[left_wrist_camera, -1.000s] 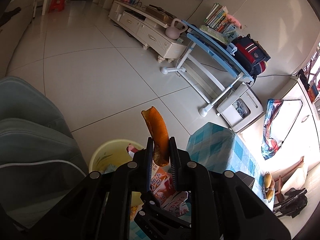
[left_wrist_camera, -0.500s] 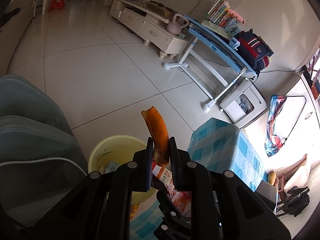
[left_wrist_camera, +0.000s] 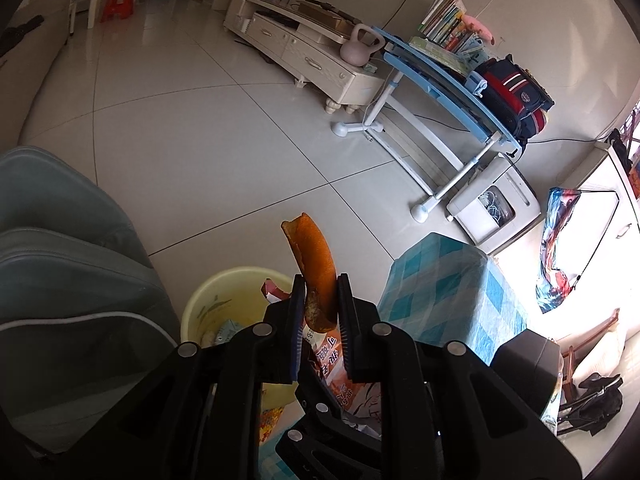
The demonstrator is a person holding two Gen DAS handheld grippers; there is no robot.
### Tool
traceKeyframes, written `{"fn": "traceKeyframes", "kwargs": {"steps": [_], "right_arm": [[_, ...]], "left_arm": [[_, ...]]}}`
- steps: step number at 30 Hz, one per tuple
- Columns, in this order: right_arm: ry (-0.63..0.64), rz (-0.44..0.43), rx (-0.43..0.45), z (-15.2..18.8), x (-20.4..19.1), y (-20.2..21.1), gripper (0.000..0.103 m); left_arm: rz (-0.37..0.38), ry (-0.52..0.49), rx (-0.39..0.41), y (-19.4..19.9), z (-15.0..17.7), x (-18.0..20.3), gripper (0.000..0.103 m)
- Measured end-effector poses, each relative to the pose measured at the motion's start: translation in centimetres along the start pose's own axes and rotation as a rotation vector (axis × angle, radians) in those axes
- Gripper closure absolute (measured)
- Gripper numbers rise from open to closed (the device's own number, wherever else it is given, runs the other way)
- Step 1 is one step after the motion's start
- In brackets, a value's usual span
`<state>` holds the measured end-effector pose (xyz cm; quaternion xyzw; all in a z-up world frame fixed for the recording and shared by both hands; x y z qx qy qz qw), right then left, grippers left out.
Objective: Collect trash
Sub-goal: 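Open both tools to drop the bag and peel into the bucket, then move both open tools back over the table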
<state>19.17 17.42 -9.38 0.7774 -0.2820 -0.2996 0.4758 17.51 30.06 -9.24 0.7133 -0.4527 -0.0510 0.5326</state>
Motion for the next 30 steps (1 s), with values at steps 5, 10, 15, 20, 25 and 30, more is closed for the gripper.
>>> {"fn": "traceKeyframes", "kwargs": {"steps": [5, 10, 15, 20, 25, 30], "right_arm": [[-0.010, 0.035, 0.014, 1.0, 0.7, 1.1, 0.026], [-0.045, 0.042, 0.102, 4.2, 2.6, 4.1, 0.025], [-0.084, 0.069, 0.205, 7.7, 4.5, 6.7, 0.024], [-0.122, 0.090, 0.249, 9.7, 5.4, 7.4, 0.021], [-0.158, 0.098, 0.250, 9.2, 6.0, 7.3, 0.019], [-0.134, 0.127, 0.248, 9.3, 5.5, 7.1, 0.019]], "left_arm": [[-0.003, 0.008, -0.002, -0.1, -0.1, -0.3, 0.088], [-0.012, -0.010, -0.010, -0.3, 0.1, 0.0, 0.088], [-0.043, -0.001, -0.035, -0.9, 0.3, -0.2, 0.080], [-0.091, 0.020, -0.037, -1.0, 0.7, -0.5, 0.045], [-0.101, 0.010, -0.038, -1.0, 1.0, -0.4, 0.035], [-0.096, -0.002, -0.031, -0.7, 1.1, -0.2, 0.033]]}}
Point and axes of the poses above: each gripper's, at about its wrist camera, not at the fingertips, and y roughly against the way its jaws point, x to its right, z to its underside, the point moved 2 cm from there along -y, roughly the way its jaws point, and after that the axes turned 9 degrees about -x, right-handed, at the moved point
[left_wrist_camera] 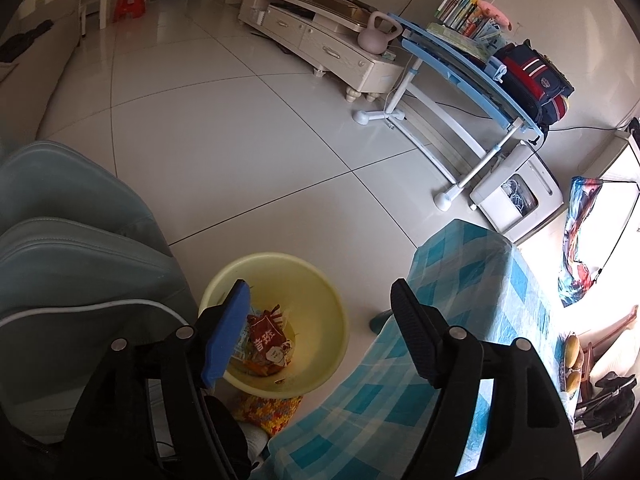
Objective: Collect trash
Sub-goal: 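Move both open tools back over the table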
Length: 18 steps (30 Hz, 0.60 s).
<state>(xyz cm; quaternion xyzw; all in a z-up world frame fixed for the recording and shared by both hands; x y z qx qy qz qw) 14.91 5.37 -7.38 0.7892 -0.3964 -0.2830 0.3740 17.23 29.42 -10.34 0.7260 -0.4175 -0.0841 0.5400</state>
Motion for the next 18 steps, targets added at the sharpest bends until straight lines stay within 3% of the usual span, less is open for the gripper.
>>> {"fn": "traceKeyframes", "kwargs": {"steps": [18], "right_arm": [[-0.068, 0.091, 0.019, 0.5, 1.5, 0.6, 0.014]], "left_arm": [[-0.002, -0.090, 0.043, 1.5, 0.8, 2.2, 0.024]]}}
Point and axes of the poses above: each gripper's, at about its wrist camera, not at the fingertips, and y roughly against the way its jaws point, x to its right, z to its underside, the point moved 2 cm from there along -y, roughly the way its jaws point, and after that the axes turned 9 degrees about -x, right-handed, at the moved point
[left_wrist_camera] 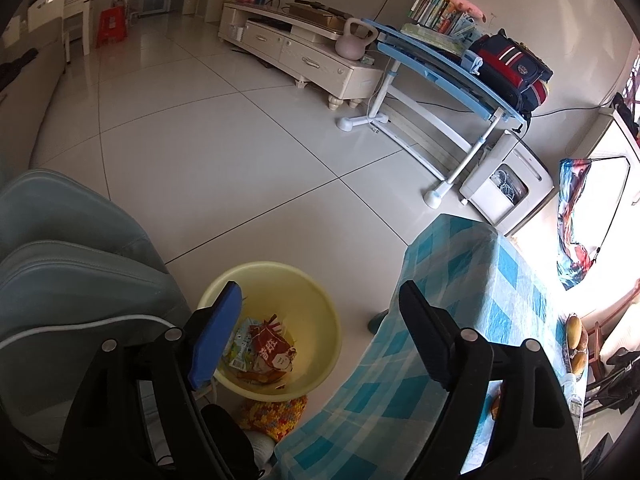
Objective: Collect trash
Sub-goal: 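Move both open tools back over the table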
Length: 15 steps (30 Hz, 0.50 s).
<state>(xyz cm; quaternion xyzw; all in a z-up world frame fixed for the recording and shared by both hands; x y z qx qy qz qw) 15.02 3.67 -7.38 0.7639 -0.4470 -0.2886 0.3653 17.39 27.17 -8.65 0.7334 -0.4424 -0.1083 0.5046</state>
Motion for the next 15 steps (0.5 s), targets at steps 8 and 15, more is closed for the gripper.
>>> {"fn": "traceKeyframes", "kwargs": {"steps": [8, 15], "right_arm": [[0.012, 0.061, 0.037, 0.2, -0.3, 0.8, 0.012], [0.003, 0.078, 0.050, 0.2, -0.1, 1.0, 0.012]], "left_arm": [[0.002, -0.037, 0.010, 0.5, 0.2, 0.8, 0.023], [-0.007, -0.092, 0.031, 0.9, 0.5, 2.0, 0.022]]}}
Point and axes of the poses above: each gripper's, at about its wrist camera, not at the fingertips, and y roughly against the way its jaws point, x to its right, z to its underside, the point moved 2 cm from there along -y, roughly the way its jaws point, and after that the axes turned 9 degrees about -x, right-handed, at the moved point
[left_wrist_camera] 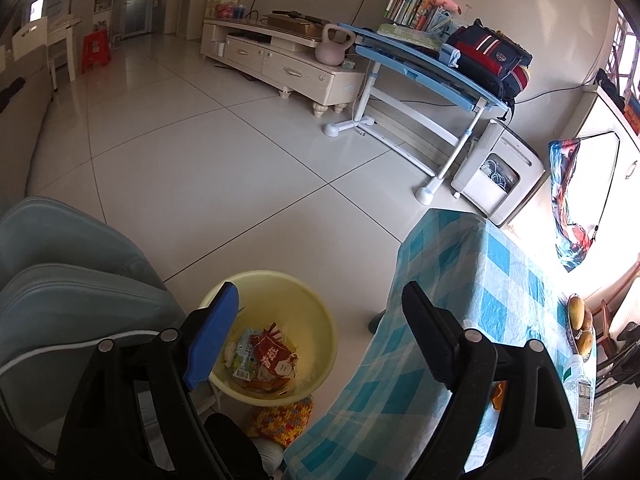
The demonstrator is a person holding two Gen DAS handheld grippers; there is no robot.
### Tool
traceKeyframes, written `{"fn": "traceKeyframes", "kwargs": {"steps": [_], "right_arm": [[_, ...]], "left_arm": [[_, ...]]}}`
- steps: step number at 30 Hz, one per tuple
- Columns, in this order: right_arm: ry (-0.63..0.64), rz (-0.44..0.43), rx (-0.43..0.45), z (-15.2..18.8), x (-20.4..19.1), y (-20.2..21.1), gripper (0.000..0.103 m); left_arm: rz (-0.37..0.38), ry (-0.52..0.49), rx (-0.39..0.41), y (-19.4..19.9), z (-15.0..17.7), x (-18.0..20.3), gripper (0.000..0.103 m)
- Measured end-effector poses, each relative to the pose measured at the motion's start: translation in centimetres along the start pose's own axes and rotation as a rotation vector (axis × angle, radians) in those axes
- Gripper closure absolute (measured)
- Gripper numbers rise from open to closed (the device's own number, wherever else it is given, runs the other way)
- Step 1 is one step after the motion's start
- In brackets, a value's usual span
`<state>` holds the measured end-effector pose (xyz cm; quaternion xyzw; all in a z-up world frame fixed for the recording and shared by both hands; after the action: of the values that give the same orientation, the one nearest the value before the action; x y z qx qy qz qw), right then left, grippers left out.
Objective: Collect trash
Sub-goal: 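Move both open tools back over the table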
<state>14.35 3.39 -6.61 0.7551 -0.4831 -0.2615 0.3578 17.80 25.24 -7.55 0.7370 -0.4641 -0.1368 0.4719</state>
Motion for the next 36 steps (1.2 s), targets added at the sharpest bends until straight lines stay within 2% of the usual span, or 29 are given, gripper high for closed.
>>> {"fn": "traceKeyframes", "kwargs": {"steps": [7, 24, 32, 36], "right_arm": [[0.004, 0.021, 0.018, 0.0, -0.1, 0.3, 0.010], [-0.034, -0.001, 0.014, 0.1, 0.7, 0.4, 0.010], [-0.088, -0.045, -0.017, 1.6, 2.2, 0.7, 0.010], [-0.057, -0.011, 0.006, 3.5, 3.7, 2.7, 0.010]], "left_arm": [[-0.016, -0.066, 0.020, 0.4, 0.2, 1.4, 0.021], [-0.051, -0.214, 0.053, 1.1, 1.3, 4.2, 0.018], [-0.050, -0.261, 0.046, 1.0, 1.7, 5.2, 0.017], [-0.032, -0.310, 0.031, 0.9, 2.4, 6.4, 0.017]]}}
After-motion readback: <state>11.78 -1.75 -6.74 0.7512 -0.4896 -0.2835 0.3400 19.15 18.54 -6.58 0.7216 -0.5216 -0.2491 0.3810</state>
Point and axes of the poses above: each gripper's, at about its wrist camera, not at the fingertips, and y roughly against the way its jaws point, x to its right, z to its underside, the point moved 2 cm from there along -y, roughly the way its jaws point, and after that the axes turned 9 degrees about -x, right-handed, at the moved point
